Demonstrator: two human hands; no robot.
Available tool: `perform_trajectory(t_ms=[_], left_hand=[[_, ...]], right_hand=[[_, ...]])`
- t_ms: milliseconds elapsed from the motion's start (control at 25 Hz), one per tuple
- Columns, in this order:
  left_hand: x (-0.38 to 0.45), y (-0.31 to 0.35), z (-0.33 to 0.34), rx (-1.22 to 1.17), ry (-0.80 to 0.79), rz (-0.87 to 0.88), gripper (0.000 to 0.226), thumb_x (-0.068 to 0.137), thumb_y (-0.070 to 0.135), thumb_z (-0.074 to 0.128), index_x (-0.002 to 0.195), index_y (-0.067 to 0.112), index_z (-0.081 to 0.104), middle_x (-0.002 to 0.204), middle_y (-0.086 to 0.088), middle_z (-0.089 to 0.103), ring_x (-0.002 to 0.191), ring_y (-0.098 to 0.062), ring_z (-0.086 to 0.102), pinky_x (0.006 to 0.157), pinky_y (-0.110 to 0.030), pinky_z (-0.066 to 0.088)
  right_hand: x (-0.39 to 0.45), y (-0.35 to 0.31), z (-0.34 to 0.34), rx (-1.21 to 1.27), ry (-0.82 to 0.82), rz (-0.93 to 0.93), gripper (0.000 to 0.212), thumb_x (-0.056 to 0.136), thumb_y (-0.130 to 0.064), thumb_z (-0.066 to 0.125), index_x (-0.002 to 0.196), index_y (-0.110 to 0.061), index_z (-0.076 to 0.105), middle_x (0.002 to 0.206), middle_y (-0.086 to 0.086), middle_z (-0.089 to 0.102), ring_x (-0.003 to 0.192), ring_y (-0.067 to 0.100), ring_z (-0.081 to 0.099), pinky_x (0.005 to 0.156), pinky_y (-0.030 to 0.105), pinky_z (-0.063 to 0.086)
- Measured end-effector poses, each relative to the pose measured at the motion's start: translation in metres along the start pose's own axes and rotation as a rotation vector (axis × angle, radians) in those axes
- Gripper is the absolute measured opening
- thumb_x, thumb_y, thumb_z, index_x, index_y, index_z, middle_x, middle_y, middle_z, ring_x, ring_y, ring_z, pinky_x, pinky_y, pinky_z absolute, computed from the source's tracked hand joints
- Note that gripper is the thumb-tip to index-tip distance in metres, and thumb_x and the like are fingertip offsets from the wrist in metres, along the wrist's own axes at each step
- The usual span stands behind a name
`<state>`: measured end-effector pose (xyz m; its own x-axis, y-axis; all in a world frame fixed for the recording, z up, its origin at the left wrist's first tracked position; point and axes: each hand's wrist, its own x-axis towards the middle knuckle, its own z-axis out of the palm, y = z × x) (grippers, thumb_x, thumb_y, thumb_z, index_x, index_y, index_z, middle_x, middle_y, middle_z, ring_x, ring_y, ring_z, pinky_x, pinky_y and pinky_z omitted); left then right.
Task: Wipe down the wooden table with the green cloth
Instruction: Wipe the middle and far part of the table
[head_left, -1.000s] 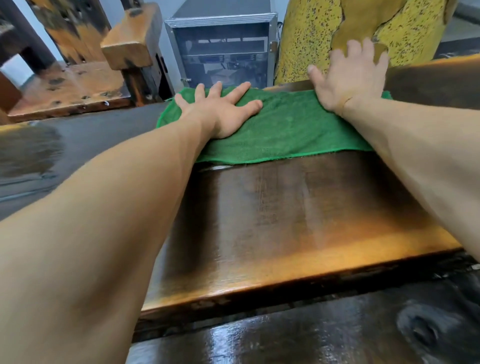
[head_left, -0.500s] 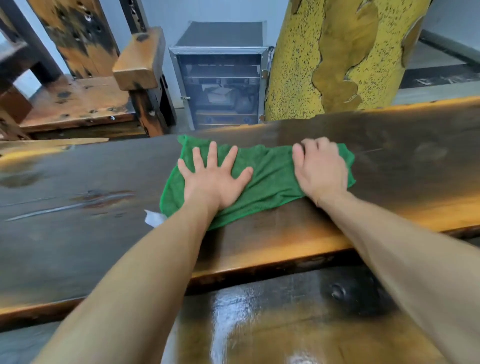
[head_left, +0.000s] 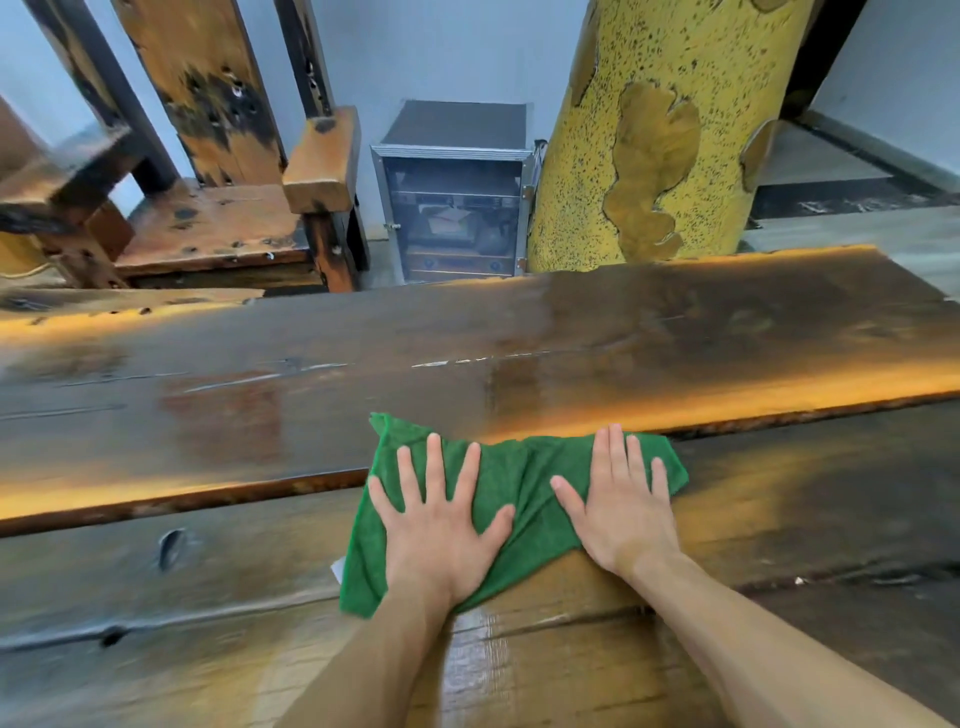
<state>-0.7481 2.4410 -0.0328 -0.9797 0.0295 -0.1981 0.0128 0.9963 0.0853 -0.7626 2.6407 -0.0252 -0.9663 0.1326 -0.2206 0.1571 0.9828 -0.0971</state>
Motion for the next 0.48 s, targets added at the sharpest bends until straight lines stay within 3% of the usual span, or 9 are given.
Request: perform_trajectory(t_ms=[200, 480], left_hand=[[-0.003, -0.002, -0.003, 0.002, -0.002, 0.005, 0.082, 0.086, 0.085, 0.002, 0.153, 0.045, -0.026, 0.163, -0.007, -0.034, 0.15, -0.042, -0.027, 0.112, -0.074, -0.012], [0.095, 0.006, -0.022, -0.009, -0.035, -0.026, 0.084, 0.085, 0.087, 0.005, 0.156, 0.046, -0.016, 0.166, -0.006, -0.028, 0.151, -0.042, -0.023, 0.112, -0.074, -0.013]], right_hand=[[-0.017, -0.009, 0.001, -0.006, 0.008, 0.094, 0.087, 0.097, -0.067, 0.006, 0.156, -0.006, -0.015, 0.166, 0.011, -0.016, 0.153, 0.024, -0.016, 0.123, 0.044, -0.007], [0.073, -0.012, -0.007, 0.087, 0.07, 0.126, 0.077, 0.103, -0.054, 0.01, 0.157, -0.003, -0.008, 0.167, 0.014, -0.009, 0.154, 0.026, -0.009, 0.124, 0.039, -0.004]])
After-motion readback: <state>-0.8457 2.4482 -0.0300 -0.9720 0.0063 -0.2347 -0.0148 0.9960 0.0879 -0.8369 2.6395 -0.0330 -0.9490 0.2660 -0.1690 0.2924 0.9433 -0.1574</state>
